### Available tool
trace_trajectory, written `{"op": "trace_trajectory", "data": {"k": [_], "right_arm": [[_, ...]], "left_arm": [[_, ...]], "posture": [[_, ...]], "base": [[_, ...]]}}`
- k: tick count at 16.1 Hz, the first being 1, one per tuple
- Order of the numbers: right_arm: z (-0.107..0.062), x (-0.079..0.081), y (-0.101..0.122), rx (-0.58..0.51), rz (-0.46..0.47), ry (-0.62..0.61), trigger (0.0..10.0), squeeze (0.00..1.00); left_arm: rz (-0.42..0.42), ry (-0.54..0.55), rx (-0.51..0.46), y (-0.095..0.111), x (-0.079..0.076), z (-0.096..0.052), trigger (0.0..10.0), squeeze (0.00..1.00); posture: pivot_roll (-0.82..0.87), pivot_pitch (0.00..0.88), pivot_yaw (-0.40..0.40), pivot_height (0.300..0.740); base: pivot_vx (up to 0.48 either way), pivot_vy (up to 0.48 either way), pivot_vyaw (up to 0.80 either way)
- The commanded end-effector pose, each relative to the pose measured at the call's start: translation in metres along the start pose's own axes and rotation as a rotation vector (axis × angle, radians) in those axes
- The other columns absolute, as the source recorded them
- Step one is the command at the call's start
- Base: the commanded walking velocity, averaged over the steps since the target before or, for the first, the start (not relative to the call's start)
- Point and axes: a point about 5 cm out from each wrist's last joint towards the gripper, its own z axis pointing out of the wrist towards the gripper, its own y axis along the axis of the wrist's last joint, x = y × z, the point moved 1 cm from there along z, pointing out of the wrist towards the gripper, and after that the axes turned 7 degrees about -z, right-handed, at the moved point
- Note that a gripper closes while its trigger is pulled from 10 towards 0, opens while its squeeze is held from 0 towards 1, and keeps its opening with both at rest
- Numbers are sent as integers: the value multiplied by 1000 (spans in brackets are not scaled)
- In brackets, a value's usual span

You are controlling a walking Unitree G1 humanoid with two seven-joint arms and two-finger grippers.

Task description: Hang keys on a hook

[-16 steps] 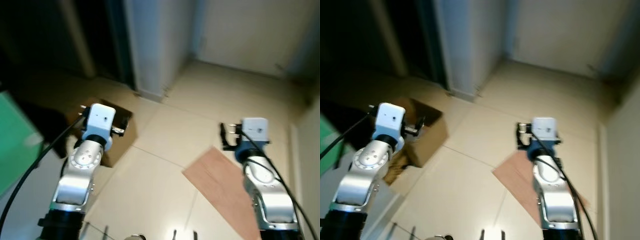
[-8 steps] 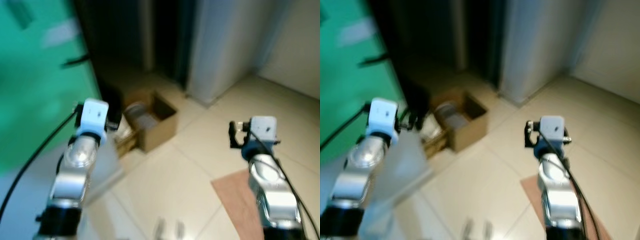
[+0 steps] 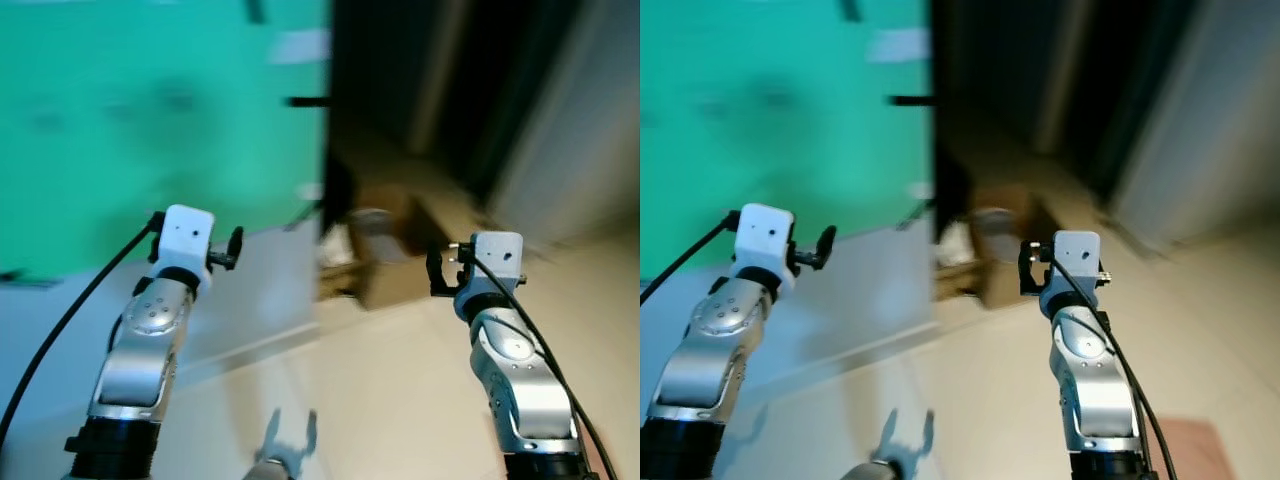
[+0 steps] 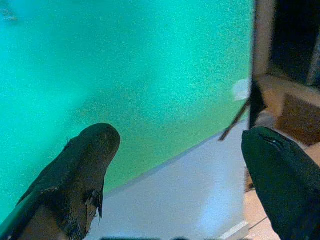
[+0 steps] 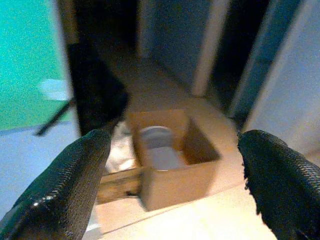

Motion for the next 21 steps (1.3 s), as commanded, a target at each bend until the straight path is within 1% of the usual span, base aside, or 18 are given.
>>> {"op": "trace_trajectory", "data": {"k": [1,4,6,12,14,16,21], "right_arm": [[1,-5,-1,10,-3,-12,10000,1000],[0,-2,-3,18,7,12,10000,1000],[1,-2,-2,14,-6,20,10000,1000],[1,2,-2,9,-17,80,10000,1000],[2,2,-2,9,-19,82,10000,1000],[2,2,-4,25,7,76,10000,1000],[3,2,-3,21,-9,73,10000,1000]], "left_arm": [[-11,-31,-10,5,-5,1,10000,0],[-9,-42,-13,7,-6,0,10000,0],[-10,-44,-15,7,-6,0,10000,0],[-20,-41,-14,7,-5,-3,10000,0],[-21,-38,-15,7,-5,-3,10000,0],[-21,-38,-15,8,-6,-4,10000,0],[-17,-39,-20,10,-6,-2,10000,0]], "posture": [[-49,0,-12,740],[-52,0,-10,740],[-49,0,-15,740],[-43,0,-25,740],[-42,0,-28,740],[-42,0,-28,740],[-40,0,-27,740]], "base": [[0,0,800],[0,0,800],[0,0,800],[266,0,800],[268,0,800],[266,0,800],[271,0,800]]}}
